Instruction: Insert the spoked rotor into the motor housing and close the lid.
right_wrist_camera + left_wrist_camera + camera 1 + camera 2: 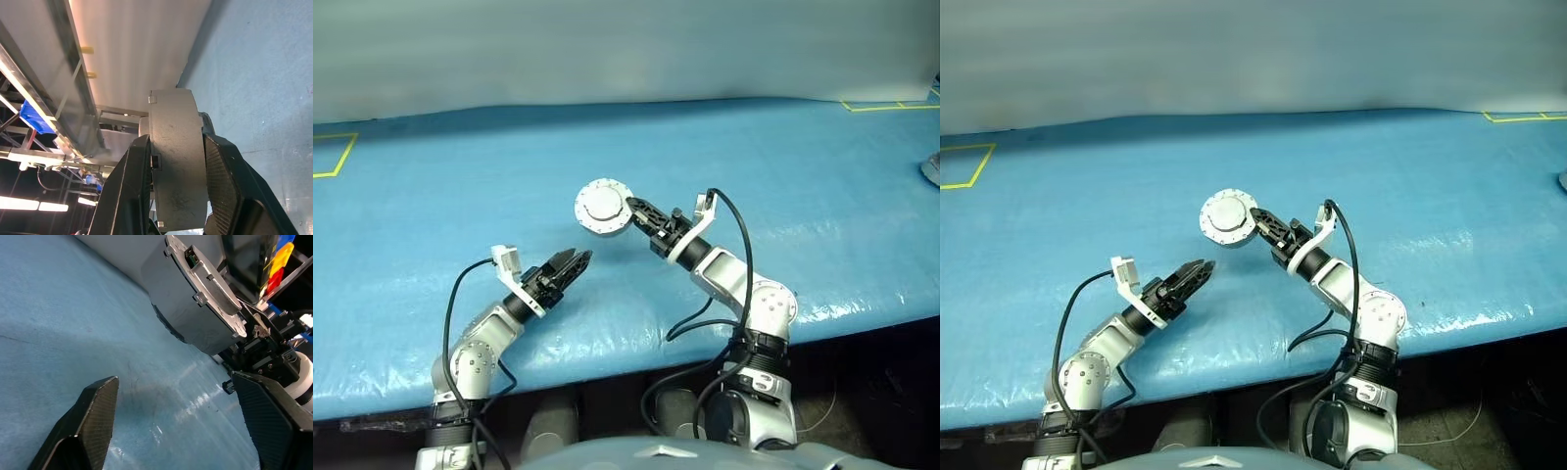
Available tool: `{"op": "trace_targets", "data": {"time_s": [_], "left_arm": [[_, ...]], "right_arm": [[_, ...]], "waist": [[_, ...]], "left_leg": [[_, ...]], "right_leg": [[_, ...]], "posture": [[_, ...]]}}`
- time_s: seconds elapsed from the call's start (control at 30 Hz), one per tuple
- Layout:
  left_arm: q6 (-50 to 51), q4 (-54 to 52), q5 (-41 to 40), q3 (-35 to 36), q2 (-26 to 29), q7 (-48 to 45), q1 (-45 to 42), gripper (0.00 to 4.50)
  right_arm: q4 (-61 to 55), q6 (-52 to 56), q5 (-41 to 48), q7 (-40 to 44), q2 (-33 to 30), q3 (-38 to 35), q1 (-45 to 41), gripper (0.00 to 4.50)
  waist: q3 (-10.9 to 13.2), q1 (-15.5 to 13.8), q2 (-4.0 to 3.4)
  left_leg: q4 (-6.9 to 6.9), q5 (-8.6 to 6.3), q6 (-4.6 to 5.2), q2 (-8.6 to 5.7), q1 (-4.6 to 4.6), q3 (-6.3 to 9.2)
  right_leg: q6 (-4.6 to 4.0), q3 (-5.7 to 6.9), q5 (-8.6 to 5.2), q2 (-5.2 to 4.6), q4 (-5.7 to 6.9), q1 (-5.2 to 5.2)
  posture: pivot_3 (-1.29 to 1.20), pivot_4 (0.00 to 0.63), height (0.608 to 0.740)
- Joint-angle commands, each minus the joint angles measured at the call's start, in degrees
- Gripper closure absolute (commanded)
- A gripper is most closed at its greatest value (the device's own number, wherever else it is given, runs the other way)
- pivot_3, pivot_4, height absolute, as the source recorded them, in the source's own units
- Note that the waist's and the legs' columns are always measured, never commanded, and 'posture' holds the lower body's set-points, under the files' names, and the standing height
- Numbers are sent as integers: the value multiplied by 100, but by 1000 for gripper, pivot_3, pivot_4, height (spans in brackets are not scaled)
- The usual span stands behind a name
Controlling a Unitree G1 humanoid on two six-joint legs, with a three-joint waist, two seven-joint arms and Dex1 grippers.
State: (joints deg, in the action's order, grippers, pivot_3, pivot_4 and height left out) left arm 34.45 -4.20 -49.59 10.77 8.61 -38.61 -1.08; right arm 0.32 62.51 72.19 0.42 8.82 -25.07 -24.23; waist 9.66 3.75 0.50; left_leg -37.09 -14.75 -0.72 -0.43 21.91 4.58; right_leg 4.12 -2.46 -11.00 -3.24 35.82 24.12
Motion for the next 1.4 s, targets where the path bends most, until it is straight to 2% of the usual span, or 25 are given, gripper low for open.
{"op": "trace_targets", "data": {"time_s": [0.03,0.3,0.77,1.0,1.1,1.23,1.4], "left_arm": [[624,-85,-1012,333,-140,138,-132,55],[1229,12,-1852,416,-343,271,-307,55],[1120,307,-2268,673,-820,576,-715,55],[1012,322,-2230,682,-938,618,-763,55],[911,379,-2204,726,-961,552,-760,662],[929,323,-2174,667,-881,427,-706,1913],[869,403,-2034,639,-875,776,-727,1922]], "right_arm": [[-369,-144,544,-30,121,158,-149,3286],[-568,-83,803,-117,-6,592,52,3286],[-817,-151,1079,-96,-134,1194,336,3286],[-845,-213,1118,-55,-219,1380,416,3286],[-828,-263,1114,-65,-246,1388,418,3286],[-797,-338,1122,-83,-272,1362,377,3286],[-827,-445,926,-9,-357,1452,359,3286]], "waist": [[0,1,0],[0,5,0],[-1,-9,1],[0,-13,1],[0,-19,1],[-1,-14,2],[-1,-18,2]], "left_leg": [[0,0,0,0,4,0],[-1,0,0,0,20,-2],[-12,0,0,-1,42,0],[-22,0,0,-4,60,2],[-27,1,0,-4,61,2],[-32,1,0,-4,63,1],[-32,1,0,-4,63,2]], "right_leg": [[0,0,0,0,1,4],[3,-2,3,2,2,23],[5,-2,6,3,2,38],[-7,-2,24,3,0,47],[-4,-2,22,3,0,46],[1,-2,22,3,1,46],[3,-2,24,4,1,46]], "posture": [[0,150,740],[0,150,740],[0,150,740],[0,150,740],[0,150,740],[0,150,740],[0,150,740]]}}
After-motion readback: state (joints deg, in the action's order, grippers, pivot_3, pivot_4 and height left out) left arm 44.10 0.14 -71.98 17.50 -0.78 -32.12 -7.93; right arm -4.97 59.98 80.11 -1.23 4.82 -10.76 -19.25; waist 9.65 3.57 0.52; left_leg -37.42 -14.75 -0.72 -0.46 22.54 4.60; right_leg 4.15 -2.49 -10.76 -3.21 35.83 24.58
